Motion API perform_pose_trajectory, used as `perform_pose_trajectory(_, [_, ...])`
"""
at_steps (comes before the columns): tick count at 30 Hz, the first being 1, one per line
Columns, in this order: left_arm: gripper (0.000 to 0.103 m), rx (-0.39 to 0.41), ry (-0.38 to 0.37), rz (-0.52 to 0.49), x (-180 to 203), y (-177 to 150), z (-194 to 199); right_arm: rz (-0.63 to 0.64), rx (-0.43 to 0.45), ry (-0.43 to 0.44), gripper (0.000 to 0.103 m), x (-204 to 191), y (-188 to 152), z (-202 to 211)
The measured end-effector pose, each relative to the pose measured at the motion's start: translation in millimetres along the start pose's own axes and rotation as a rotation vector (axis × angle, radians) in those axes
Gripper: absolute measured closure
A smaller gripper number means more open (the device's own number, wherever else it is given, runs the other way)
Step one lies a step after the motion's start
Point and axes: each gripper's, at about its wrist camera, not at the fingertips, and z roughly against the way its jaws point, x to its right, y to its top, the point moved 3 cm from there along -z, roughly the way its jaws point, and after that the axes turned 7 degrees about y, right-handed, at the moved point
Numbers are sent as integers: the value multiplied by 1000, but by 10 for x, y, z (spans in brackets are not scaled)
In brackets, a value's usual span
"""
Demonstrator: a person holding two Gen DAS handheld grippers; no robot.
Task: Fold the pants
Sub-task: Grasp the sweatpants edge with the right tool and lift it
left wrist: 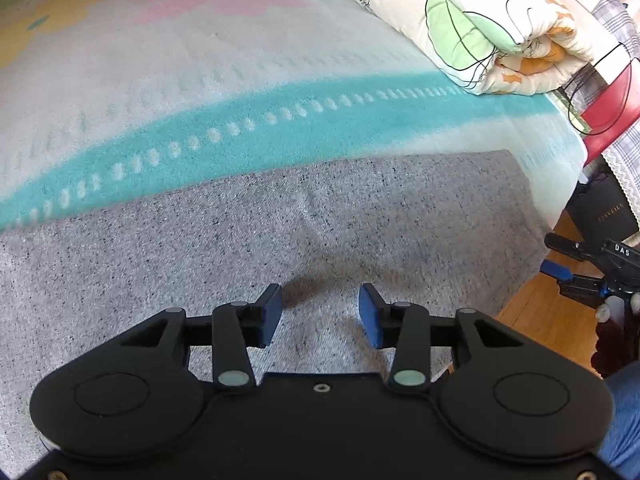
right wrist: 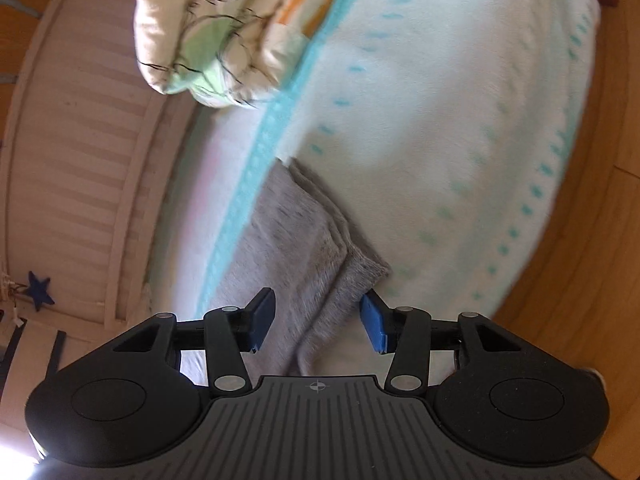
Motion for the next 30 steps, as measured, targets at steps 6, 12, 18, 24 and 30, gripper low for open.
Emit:
perform_pose_trajectory(6, [53, 1, 38, -13, 33, 7, -47, 58, 39, -79, 58, -124, 105, -104])
perform_pose_trajectory(12, [53, -3, 93, -14, 15, 38, -169, 82, 66, -87, 90, -121, 77, -95])
perform_pose_trajectory(18, [52, 4, 124, -68, 44, 103, -270, 174, 49, -96, 90, -459, 155, 5])
perform_pose_trajectory(24, [52, 26, 88, -108, 86, -97, -136, 290, 9, -145, 90, -897, 256, -43])
perform_pose_trajectory(30, [52, 40, 123, -260, 250, -452, -39, 409, -38, -205, 90, -1392, 265, -172])
